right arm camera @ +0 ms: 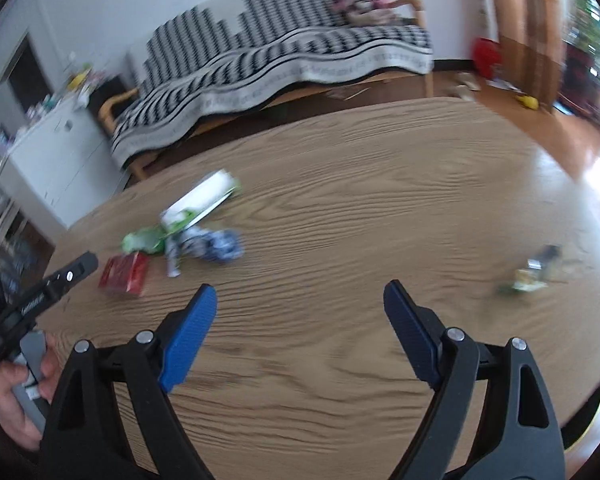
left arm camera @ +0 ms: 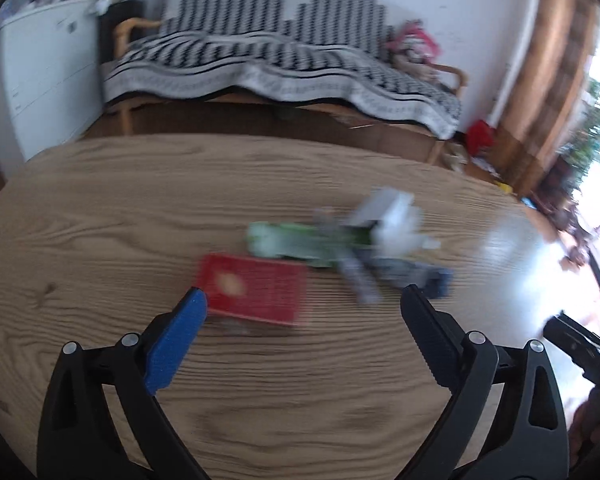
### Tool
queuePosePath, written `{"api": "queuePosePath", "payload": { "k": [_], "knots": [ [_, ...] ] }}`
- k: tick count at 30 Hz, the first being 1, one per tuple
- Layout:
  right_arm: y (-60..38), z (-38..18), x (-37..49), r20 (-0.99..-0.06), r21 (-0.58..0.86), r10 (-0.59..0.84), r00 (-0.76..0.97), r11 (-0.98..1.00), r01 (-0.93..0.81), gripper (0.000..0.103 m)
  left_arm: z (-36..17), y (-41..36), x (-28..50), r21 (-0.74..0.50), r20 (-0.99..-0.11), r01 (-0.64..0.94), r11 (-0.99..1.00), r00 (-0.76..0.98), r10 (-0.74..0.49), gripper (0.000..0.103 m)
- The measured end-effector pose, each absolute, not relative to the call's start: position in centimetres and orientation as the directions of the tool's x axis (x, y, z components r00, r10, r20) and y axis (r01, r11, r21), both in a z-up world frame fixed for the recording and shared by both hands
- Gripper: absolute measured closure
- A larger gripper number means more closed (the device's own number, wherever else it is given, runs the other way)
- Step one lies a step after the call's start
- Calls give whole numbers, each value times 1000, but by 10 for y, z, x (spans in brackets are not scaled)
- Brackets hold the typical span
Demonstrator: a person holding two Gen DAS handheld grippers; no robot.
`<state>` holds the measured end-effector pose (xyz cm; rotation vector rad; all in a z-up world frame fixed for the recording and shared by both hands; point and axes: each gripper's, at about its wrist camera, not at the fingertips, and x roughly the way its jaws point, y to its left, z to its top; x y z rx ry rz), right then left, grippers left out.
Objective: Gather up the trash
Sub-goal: 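Move both open tools back to the trash pile on the table, then grasp the red Golden Leaf box with the left tool while the right grasps a blue-silver wrapper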
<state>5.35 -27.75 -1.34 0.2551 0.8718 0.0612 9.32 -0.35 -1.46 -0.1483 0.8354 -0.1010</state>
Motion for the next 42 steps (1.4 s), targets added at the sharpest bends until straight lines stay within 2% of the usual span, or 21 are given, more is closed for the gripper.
{"api": "queuePosePath", "payload": {
  "k": [4,9,15,27,34,36,37,38,40,42],
  "knots": [
    [-239,-29,75,-776,211,169,608,978,-2,18,-27,19,108,-158,-753,10,987,645,-127,8],
    [-221,-46,95,-789,215,193,583,976,-33,17,-43,10,123,-86,-763,76,993,636,-115,8],
    [-200,-56,112,-788,179,207,580,978,-106,15,-57,0,135,-75,-783,128,989,606,-137,8],
    [-191,-76,154,-800,179,208,563,978,-106,13,-68,-6,146,68,-776,123,990,630,-25,7],
    [-192,-84,173,-798,189,223,560,975,-120,14,-65,9,151,29,-778,104,994,627,-43,7],
    [-188,-82,174,-796,175,226,562,974,-143,30,-71,11,154,30,-789,99,995,613,-37,7],
    [-186,-81,173,-795,179,236,559,972,-155,48,-74,11,156,30,-795,98,995,605,-36,7],
    [-185,-80,172,-796,194,253,550,967,-165,60,-76,12,157,32,-799,96,995,600,-33,7],
    [-181,-78,166,-794,191,258,550,965,-177,67,-79,13,158,35,-802,101,994,596,-32,7],
    [-180,-76,161,-792,197,270,547,962,-190,68,-79,12,157,29,-798,111,993,601,-44,7]
  ]
}}
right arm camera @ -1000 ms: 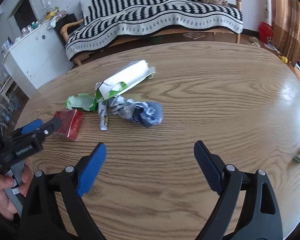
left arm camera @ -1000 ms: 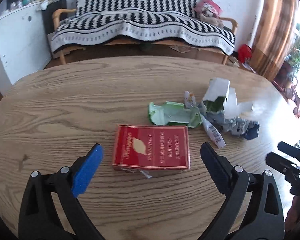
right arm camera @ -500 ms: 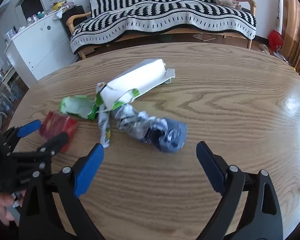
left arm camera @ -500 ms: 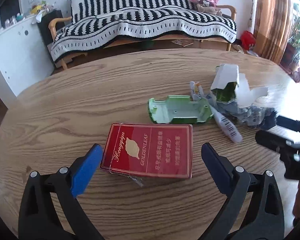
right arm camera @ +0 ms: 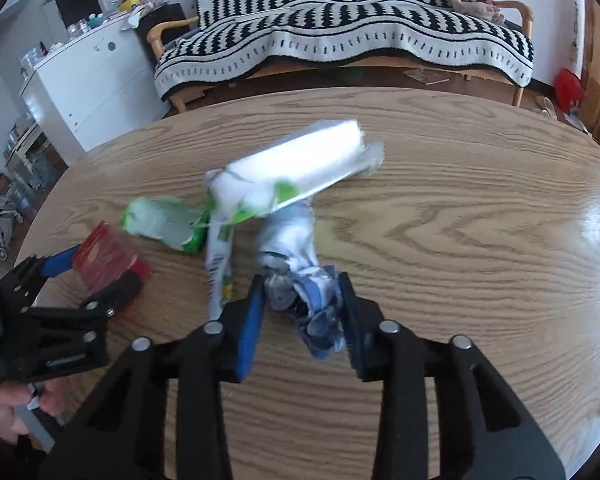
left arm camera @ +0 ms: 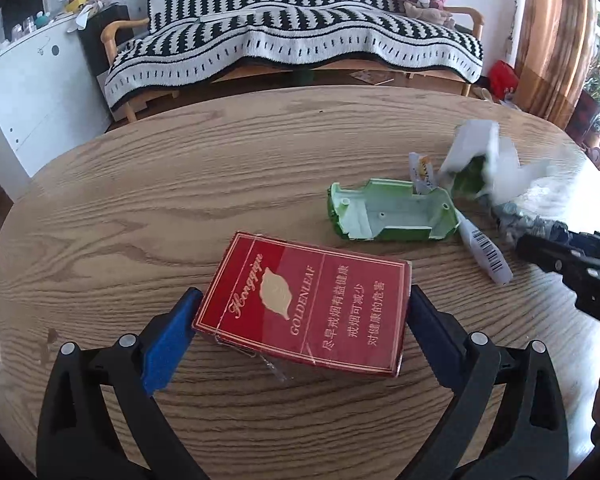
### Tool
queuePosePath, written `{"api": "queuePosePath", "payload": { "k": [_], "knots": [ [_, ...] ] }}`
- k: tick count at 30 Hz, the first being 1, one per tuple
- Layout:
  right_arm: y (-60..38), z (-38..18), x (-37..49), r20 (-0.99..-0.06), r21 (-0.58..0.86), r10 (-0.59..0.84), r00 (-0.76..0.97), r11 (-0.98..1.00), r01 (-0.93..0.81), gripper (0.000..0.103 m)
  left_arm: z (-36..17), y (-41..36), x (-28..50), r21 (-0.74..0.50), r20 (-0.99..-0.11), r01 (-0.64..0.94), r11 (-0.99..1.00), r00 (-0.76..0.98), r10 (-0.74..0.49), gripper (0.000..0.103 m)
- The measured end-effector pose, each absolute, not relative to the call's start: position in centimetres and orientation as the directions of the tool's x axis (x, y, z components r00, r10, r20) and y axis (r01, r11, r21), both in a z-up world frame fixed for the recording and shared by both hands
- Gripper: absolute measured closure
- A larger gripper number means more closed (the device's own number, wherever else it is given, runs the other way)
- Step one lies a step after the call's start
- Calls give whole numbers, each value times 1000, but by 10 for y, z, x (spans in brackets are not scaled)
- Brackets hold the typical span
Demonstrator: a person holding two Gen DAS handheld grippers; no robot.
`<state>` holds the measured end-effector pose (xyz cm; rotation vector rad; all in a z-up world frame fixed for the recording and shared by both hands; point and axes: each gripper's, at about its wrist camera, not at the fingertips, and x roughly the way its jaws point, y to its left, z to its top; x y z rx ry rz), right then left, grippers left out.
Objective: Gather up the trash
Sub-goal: 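Grasp the red Golden Leaf box with the left tool while the right grasps a blue-silver wrapper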
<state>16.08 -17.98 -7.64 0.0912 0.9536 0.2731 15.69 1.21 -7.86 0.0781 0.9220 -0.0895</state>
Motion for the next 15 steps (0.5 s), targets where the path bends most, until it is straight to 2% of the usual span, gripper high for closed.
{"api": "queuePosePath", "payload": {
  "k": [3,10,15],
  "knots": [
    [-181,-70,150,-786,185,266,558,963,-198,69,-76,12,154,11,-793,120,993,606,-65,12],
    [-198,-56,117,-779,179,262,570,964,-199,69,-56,0,140,16,-781,112,994,622,-57,13],
    [-220,-45,90,-771,157,233,593,971,-179,69,-34,-20,124,-5,-760,147,989,642,-100,13]
  ]
}}
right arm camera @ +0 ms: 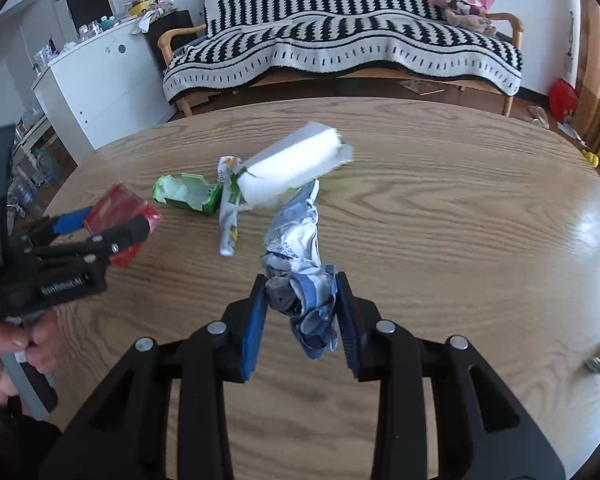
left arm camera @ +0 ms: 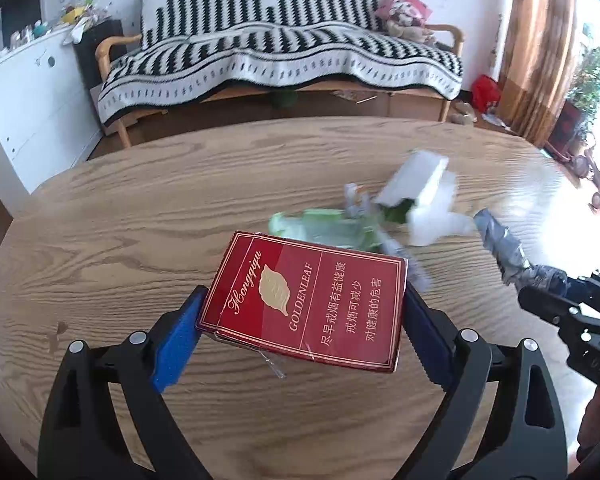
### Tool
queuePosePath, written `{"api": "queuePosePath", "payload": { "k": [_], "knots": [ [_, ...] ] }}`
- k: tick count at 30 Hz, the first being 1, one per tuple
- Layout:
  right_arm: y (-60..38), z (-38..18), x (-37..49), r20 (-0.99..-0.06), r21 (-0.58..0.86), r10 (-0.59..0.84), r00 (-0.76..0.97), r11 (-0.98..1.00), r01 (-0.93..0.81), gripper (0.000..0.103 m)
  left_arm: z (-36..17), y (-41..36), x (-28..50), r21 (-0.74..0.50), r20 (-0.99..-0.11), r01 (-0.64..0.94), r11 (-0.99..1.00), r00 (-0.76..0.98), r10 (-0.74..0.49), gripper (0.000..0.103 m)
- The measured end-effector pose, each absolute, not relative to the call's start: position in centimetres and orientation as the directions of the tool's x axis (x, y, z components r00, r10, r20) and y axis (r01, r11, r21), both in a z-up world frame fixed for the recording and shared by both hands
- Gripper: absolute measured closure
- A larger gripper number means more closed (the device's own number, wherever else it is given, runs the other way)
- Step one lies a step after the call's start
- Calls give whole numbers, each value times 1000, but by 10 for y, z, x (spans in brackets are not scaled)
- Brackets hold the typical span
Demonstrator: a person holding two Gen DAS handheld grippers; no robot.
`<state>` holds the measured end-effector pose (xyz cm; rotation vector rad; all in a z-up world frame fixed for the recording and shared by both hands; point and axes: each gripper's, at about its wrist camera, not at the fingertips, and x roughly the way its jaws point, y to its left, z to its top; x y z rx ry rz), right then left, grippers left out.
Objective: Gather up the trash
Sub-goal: 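Carry the red box and the blue-silver wrapper over the black bin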
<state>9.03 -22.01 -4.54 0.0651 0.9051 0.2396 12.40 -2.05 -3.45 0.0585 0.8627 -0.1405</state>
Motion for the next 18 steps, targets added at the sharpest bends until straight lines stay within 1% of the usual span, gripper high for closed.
{"api": "queuePosePath", "payload": {
  "k": [9,18],
  "knots": [
    [-310,-25,31,-743,161,140,655,987,-28,69,-3,-97,84,-26,-714,278,960,667,-213,13],
    [-439,-16,-51,-716,184,2,698,965,186,69,10,-219,39,-44,-693,477,878,619,-371,13]
  ]
}}
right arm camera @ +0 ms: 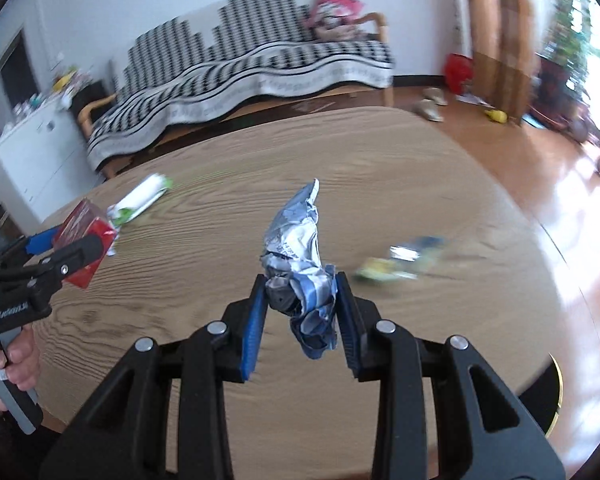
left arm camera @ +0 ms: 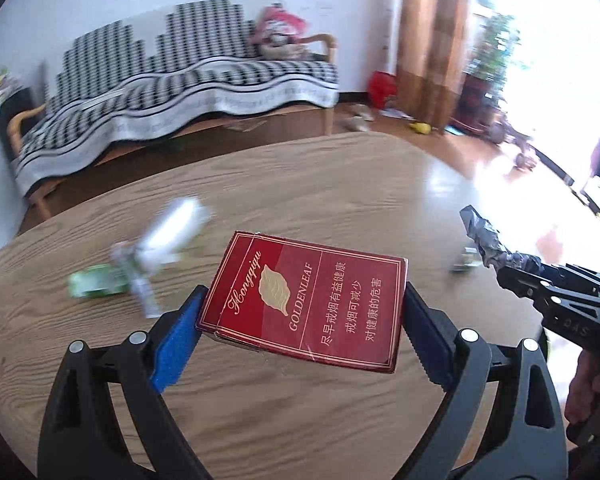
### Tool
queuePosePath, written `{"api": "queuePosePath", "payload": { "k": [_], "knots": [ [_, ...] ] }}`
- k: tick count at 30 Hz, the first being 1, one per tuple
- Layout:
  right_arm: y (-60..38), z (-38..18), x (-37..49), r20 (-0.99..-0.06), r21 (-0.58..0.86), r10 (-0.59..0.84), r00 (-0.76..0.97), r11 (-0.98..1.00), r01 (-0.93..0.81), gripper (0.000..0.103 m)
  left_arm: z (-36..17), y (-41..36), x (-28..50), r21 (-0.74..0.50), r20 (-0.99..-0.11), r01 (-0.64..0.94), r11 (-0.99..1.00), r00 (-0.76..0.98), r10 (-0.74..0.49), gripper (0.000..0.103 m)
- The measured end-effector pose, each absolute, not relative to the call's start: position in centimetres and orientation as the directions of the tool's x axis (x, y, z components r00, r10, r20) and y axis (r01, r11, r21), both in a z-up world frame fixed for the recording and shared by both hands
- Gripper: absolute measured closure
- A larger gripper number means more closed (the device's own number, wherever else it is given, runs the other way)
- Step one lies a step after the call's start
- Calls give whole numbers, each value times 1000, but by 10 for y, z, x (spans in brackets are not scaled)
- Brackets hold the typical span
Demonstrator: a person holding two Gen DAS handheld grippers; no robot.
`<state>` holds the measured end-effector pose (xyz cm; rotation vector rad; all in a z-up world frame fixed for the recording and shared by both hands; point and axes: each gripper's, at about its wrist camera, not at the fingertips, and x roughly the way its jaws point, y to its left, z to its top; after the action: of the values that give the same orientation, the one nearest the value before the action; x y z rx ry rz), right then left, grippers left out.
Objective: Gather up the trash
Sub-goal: 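Carry the red box and the blue-silver wrapper over the black bin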
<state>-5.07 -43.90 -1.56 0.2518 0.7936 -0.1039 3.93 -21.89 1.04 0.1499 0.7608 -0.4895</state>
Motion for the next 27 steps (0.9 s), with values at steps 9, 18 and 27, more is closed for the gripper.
{"api": "queuePosePath", "payload": {
  "k": [9,18,27],
  "knots": [
    [-565,-33,-144,-738,215,-155,657,869,446,69,2,-335,-15,-68,-680,658,750,520,-517,13],
    [-653,-76,-218,-816,237,-210,539,729,642,69,-13,-428,-60,-81,-683,790,607,400,-612,13],
    [-686,-129,-239,-902,230,-126,412,669,707,68,-39,-482,-90,-69,-703,846,529,335,-628,13]
  ]
}}
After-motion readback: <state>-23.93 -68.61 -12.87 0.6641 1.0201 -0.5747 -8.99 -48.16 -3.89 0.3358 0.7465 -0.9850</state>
